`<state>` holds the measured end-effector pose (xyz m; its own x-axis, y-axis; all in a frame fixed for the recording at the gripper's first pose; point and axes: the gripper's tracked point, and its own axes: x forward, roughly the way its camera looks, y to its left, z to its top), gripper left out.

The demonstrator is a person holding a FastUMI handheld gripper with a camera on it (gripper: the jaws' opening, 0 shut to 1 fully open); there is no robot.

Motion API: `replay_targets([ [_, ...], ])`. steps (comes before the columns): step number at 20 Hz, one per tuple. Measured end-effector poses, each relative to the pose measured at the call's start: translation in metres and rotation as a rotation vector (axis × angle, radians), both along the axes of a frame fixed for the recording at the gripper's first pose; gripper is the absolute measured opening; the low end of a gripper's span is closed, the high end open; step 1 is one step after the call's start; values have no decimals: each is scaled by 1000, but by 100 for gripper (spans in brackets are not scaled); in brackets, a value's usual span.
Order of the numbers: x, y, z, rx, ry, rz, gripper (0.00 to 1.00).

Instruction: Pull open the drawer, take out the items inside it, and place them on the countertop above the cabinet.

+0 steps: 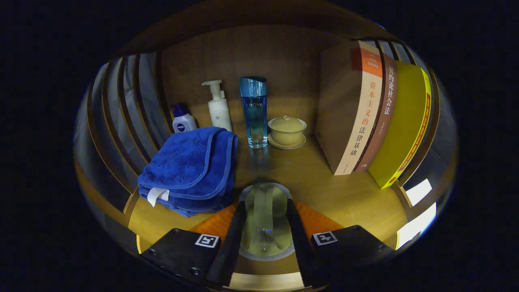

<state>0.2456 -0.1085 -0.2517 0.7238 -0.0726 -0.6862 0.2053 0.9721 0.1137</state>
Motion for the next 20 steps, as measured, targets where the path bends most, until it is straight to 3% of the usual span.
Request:
replay_targets([
  [1, 0, 0, -1, 2, -3, -5, 71],
  [5, -5, -6, 2, -9, -16, -36, 100],
  [13, -32, -28, 74, -98, -172, -138, 100],
  [20, -85, -46, 162, -263, -347, -216, 100],
])
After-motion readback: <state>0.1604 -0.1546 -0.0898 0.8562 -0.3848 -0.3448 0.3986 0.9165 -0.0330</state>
